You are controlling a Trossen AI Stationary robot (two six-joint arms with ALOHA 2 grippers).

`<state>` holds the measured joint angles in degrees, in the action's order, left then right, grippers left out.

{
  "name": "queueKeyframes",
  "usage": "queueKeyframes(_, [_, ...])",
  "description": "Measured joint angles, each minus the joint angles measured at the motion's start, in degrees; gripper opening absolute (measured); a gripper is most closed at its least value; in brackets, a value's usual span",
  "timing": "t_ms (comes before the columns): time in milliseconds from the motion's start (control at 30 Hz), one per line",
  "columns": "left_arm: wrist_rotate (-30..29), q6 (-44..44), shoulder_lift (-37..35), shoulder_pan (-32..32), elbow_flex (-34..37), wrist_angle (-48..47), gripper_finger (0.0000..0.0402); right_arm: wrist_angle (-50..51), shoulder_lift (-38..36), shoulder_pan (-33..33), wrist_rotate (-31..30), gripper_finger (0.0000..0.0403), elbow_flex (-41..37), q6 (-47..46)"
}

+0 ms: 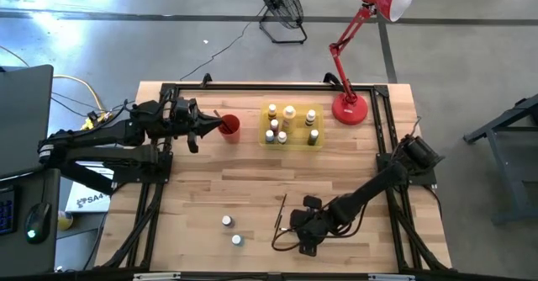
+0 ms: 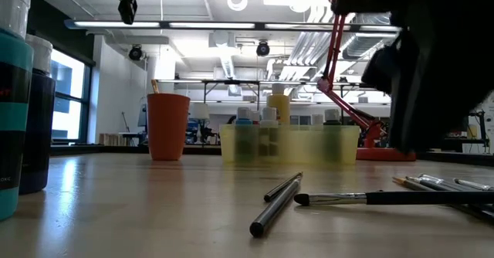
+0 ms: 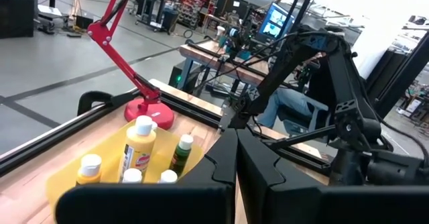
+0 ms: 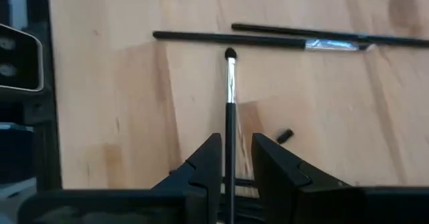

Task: Pick & Place Paint Supplies
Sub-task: Put the silver paintbrush into the orange cup

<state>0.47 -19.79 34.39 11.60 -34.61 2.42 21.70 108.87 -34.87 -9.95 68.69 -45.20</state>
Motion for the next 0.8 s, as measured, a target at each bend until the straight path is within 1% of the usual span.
queueKeyframes(167, [-0.02, 0.00, 0.00, 0.02, 0.00, -0.11, 0.0003, -0.48, 2.08, -0.13, 3.01, 0.0074, -0.09, -0.23])
queueKeyframes(567, [-0.02, -0.01, 0.00, 0.01, 0.00, -0.46, 0.0003, -0.72, 4.65, -0.28, 2.22, 0.0074, 0.13, -1.46])
queueKeyframes(667, [-0.02, 0.00, 0.00, 0.01, 0.00, -0.44, 0.0003, -0.70, 5.48, -0.33, 2.32, 0.0066, 0.20, -1.69])
queueKeyframes(800, [-0.02, -0.06, 0.00, 0.02, 0.00, -0.44, 0.0003, -0.46, 5.56, -0.37, 1.99, 0.0042, 0.17, -1.71])
